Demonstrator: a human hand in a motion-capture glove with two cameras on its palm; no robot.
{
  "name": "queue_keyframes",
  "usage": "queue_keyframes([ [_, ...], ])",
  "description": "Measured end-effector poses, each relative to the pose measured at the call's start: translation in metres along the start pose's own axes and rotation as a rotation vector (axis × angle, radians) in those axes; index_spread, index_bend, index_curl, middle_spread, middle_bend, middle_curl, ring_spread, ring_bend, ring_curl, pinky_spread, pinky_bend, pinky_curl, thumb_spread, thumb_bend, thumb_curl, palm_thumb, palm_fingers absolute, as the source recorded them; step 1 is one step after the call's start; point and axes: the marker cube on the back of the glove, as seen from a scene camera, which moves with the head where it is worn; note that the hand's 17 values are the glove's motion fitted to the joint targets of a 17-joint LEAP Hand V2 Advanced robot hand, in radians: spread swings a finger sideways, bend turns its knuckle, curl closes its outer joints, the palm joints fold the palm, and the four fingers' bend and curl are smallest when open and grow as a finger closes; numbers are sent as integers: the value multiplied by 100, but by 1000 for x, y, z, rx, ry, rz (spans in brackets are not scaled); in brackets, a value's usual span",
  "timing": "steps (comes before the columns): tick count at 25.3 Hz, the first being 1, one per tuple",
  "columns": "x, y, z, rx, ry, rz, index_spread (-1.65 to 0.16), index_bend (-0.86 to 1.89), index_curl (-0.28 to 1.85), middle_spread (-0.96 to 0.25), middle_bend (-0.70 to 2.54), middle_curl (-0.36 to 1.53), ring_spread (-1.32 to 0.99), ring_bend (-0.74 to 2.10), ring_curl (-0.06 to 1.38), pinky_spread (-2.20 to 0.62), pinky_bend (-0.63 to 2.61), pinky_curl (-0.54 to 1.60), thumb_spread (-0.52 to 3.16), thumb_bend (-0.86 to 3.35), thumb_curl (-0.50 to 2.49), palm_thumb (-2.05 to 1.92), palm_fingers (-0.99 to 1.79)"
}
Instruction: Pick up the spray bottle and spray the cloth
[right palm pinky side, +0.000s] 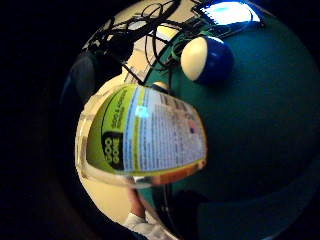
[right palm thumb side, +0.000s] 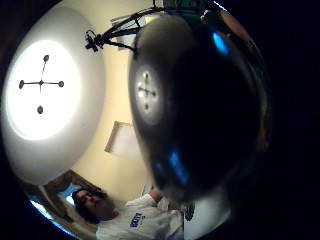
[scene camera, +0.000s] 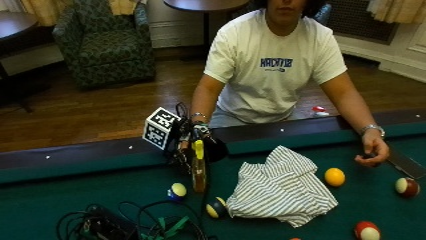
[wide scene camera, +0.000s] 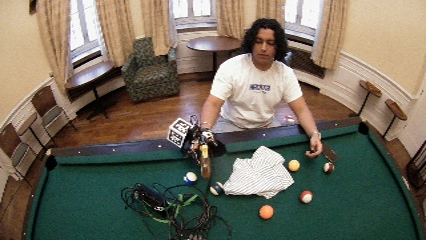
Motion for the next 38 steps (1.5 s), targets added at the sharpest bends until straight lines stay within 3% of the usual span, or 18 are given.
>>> queue_keyframes([
  [14,5,-33,15,5,-30,55,-35,6,22,-13,27,42,-13,56,38,12,32,35,100,-3,45,79,70],
  [20,3,-43,20,-20,-12,75,-31,17,25,-14,29,42,-12,49,36,13,24,33,100,-3,44,78,77],
  [28,-7,-47,18,-21,-33,37,-30,22,31,-19,35,44,-16,49,35,9,12,27,92,0,49,90,108],
  [38,-22,-45,15,8,-63,-66,-29,17,38,-22,35,46,-20,49,40,-14,36,35,71,-2,57,98,128],
])
